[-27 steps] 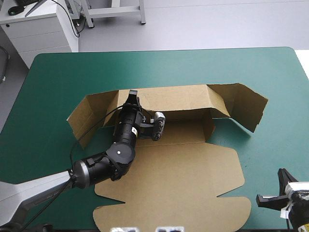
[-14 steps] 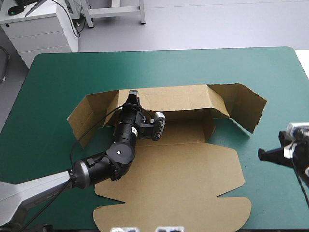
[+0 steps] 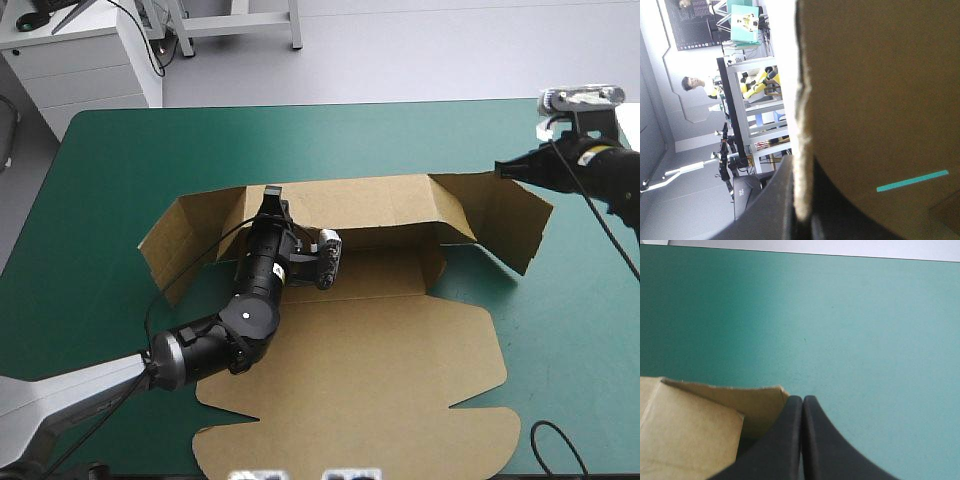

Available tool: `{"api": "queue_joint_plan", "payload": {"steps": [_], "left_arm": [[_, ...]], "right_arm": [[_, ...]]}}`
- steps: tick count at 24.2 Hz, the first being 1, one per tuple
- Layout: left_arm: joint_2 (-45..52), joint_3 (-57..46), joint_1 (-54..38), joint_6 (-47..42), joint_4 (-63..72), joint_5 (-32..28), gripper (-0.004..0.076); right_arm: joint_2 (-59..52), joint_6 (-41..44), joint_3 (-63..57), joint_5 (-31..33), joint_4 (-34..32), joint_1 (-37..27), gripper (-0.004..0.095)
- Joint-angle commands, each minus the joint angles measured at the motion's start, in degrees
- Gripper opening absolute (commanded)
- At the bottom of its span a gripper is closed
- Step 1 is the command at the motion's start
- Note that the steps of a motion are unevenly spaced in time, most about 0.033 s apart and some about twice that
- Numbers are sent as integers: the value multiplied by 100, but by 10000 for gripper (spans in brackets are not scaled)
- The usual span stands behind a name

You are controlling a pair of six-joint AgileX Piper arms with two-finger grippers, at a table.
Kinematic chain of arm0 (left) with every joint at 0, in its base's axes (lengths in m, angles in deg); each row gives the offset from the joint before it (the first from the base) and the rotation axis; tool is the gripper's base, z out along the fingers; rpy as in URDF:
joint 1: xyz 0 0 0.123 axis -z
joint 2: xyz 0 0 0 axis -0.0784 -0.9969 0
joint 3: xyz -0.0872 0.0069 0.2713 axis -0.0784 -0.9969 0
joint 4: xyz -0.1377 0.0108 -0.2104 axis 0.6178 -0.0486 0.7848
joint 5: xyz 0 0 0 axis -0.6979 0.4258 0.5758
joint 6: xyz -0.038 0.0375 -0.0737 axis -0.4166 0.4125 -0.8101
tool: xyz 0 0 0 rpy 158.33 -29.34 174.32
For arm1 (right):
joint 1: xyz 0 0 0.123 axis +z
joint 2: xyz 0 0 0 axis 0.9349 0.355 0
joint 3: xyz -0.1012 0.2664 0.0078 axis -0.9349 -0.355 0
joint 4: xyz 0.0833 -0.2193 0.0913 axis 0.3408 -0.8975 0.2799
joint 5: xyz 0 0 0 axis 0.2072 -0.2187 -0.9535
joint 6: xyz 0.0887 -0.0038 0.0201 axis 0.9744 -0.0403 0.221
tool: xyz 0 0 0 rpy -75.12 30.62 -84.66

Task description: Fold the box

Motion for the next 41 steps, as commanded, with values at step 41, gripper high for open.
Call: {"api": "queue_joint_plan", "payload": {"steps": [41], "left_arm": [[221, 122, 43, -198, -246, -80, -8]], "right_arm": [[844, -4012, -1570, 1090, 3944, -39, -19]]}}
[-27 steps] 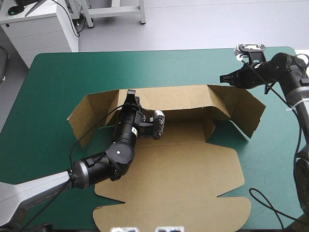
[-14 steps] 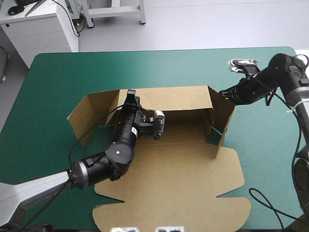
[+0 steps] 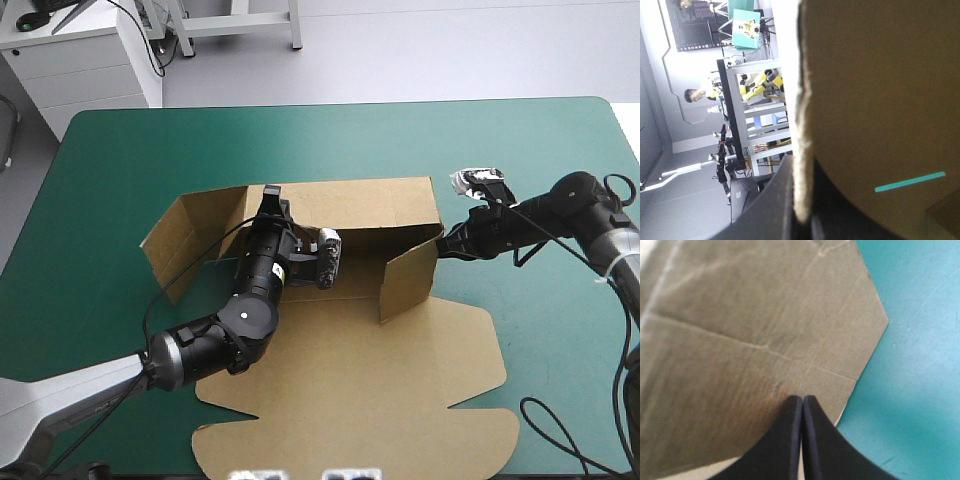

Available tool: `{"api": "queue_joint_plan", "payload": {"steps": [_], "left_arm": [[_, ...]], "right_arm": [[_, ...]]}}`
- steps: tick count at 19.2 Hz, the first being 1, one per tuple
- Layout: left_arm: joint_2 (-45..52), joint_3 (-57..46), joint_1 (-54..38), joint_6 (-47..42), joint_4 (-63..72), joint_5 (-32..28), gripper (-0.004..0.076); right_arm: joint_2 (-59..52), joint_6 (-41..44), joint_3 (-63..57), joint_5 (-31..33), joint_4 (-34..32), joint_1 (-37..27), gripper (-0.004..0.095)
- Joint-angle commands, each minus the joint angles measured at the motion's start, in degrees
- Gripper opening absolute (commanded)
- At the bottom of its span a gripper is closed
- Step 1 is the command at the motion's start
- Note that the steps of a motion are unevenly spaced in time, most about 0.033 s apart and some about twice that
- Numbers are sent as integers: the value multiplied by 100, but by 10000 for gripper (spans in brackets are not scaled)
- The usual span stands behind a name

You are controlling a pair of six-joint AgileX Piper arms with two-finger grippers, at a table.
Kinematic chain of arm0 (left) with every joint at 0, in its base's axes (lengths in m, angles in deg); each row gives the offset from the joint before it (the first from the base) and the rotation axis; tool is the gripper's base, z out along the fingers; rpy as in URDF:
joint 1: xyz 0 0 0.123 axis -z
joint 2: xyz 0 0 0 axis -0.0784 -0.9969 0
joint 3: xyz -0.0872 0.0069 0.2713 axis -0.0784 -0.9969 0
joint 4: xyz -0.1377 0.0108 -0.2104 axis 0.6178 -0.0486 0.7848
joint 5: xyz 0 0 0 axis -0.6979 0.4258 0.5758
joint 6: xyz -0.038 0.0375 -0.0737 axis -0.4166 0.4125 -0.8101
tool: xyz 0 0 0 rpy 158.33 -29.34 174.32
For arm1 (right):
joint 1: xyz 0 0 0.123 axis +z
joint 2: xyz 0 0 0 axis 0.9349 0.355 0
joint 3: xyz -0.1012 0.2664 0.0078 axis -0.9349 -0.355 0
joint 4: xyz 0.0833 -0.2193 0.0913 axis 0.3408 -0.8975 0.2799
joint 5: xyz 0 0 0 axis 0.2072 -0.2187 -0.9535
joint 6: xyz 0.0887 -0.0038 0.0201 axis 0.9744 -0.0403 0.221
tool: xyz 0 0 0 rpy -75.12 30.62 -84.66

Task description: Fold the box

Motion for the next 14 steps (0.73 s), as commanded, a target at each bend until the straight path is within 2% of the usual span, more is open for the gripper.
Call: {"api": "queue_joint_plan", "payload": {"steps": [1, 4, 6, 8, 10, 12, 14], "left_arm": [[187, 122, 43, -94, -222, 11, -8], [187, 122, 43, -94, -222, 11, -8], [187, 122, 43, -94, -222, 0, -8], [187, 122, 43, -94, -222, 2, -8], [187, 122, 43, -94, -222, 2, -8], [187, 122, 43, -94, -222, 2, -8], [187, 122, 43, -94, -222, 2, -8]], "right_arm": [[-672, -722, -293, -418, 435, -39, -19], [-714, -1094, -347, -170, 254, -39, 18], [-704, -1281, -347, 22, 254, -39, 151], [-704, -1441, -347, 214, 254, -39, 407], [-704, -1441, -347, 240, 292, -39, 605], [-704, -1441, -347, 230, 292, -39, 689], [-704, -1358, -347, 345, 349, -39, 690]]}}
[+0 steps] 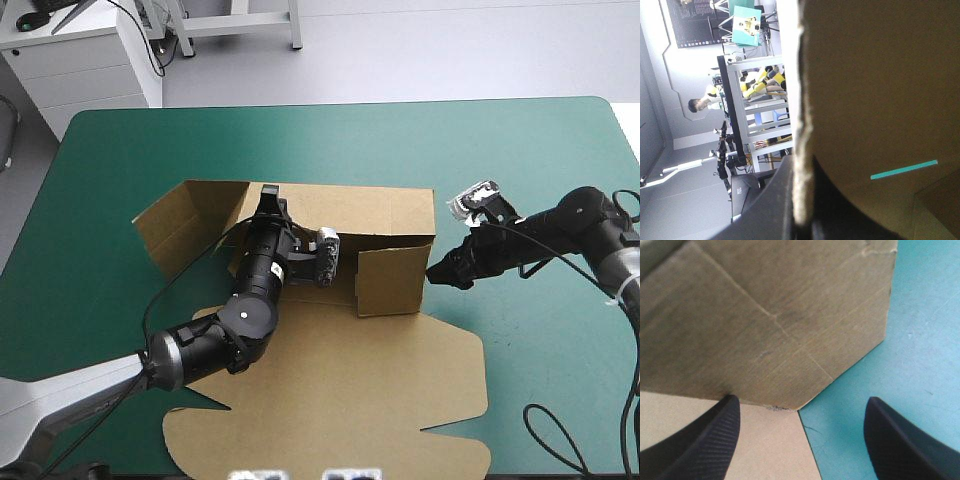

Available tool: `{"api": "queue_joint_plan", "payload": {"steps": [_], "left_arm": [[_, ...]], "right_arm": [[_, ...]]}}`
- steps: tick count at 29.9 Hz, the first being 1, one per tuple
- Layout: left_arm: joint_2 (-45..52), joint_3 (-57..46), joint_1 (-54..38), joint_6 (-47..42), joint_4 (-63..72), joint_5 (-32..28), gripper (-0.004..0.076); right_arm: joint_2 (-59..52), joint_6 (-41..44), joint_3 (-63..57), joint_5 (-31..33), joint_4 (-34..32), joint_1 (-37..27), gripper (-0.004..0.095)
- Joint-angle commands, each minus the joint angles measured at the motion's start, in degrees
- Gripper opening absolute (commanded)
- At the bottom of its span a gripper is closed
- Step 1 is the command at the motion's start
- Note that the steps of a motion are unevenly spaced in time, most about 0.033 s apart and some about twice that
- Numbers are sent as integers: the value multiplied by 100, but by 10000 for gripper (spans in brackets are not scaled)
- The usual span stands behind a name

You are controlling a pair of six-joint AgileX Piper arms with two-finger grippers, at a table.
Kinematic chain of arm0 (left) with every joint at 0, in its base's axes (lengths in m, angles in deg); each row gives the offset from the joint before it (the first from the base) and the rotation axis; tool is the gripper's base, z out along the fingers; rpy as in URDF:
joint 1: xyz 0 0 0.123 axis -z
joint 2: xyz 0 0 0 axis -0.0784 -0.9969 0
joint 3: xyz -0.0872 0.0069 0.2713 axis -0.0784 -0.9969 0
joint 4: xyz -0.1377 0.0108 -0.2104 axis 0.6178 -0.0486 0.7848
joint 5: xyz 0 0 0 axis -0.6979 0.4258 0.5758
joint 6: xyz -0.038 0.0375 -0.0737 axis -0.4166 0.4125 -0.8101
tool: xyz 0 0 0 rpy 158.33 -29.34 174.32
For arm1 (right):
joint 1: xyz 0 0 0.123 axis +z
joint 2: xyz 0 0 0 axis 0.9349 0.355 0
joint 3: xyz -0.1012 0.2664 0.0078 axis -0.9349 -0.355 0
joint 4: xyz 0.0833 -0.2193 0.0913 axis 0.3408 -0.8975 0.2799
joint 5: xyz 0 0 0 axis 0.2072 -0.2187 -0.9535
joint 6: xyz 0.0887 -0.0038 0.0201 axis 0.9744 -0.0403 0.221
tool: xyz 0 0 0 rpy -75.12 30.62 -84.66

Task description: Fold the box

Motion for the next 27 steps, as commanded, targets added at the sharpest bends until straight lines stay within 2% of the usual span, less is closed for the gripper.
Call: {"api": "queue_joint_plan", "payload": {"steps": [1, 8, 14, 18, 21, 27], "left_arm": [[187, 122, 49, -94, -222, -42, -8], [187, 122, 49, -94, -222, -42, -8], [187, 122, 49, -94, -222, -42, -8], [187, 122, 49, -95, -222, -42, -8], [187, 122, 49, -95, -222, -62, -8], [187, 122, 49, -95, -222, -101, -8]], "right_arm": [[-217, 25, 113, 300, 512, -33, 690], [-227, 104, 113, 1051, 764, -33, 690], [-249, 352, 41, 1051, 700, -2, 690], [-462, 212, -293, 1040, 751, 153, 690], [-696, 145, -459, 834, 879, 246, 690], [-1179, 298, -475, -12, 808, 252, 690]]}}
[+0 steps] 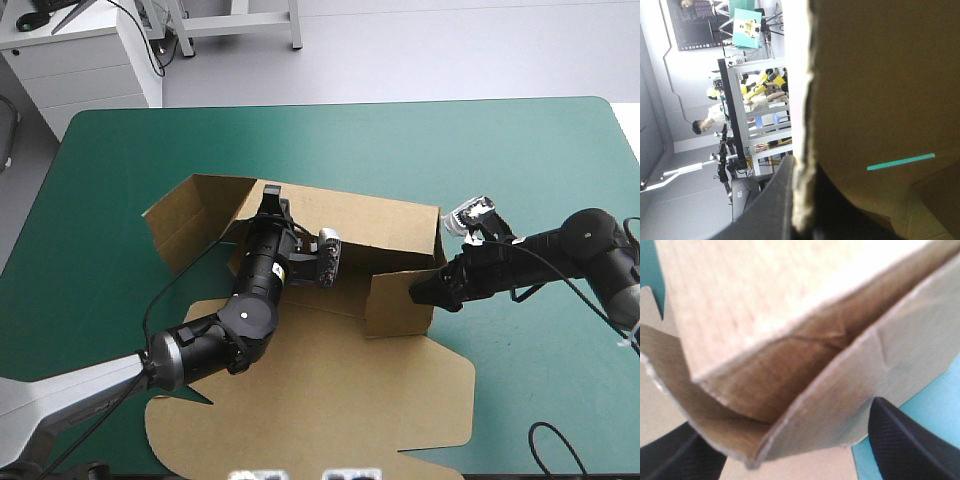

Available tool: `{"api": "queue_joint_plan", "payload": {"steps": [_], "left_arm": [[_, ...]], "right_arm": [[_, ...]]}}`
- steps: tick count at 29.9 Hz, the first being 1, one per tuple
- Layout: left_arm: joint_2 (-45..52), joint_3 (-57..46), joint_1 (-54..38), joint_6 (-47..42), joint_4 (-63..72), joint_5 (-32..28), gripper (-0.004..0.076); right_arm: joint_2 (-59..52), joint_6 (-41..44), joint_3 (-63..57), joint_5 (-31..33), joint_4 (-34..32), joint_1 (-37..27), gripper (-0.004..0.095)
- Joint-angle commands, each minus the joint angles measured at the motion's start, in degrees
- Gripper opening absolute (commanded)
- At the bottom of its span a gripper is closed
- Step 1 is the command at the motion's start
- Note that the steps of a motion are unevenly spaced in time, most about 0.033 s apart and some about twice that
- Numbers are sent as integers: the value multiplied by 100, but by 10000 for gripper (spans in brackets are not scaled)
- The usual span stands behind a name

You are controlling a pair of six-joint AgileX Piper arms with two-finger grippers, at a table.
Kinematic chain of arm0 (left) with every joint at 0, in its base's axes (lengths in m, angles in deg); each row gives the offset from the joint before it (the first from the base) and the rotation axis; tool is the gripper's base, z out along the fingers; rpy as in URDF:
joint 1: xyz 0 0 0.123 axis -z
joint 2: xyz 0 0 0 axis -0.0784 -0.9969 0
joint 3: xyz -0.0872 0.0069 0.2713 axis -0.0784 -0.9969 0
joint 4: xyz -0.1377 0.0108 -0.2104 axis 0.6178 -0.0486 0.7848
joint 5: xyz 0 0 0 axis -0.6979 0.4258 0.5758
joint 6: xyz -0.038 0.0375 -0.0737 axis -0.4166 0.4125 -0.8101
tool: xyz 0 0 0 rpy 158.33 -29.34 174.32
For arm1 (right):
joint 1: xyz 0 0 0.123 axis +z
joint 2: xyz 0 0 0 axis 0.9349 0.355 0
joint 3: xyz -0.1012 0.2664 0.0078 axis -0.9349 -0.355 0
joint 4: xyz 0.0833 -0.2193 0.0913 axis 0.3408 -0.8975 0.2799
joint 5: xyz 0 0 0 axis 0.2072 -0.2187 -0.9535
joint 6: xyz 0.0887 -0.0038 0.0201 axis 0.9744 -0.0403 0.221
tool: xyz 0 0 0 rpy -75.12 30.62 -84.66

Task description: Fold the box

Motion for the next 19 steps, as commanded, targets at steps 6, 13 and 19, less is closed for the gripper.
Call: {"api": "queue_joint_plan", "payload": {"steps": [6, 13, 19], "left_arm": [[183, 122, 49, -95, -203, -49, -8], [183, 122, 49, -95, -203, -48, -8], [183, 122, 49, -95, -203, -86, -8]], "right_arm": [[-408, 282, -15, -595, 176, 42, 690], [-490, 543, -416, -1651, 132, 611, 689], [-609, 1302, -458, -2751, -279, 1105, 688]]}}
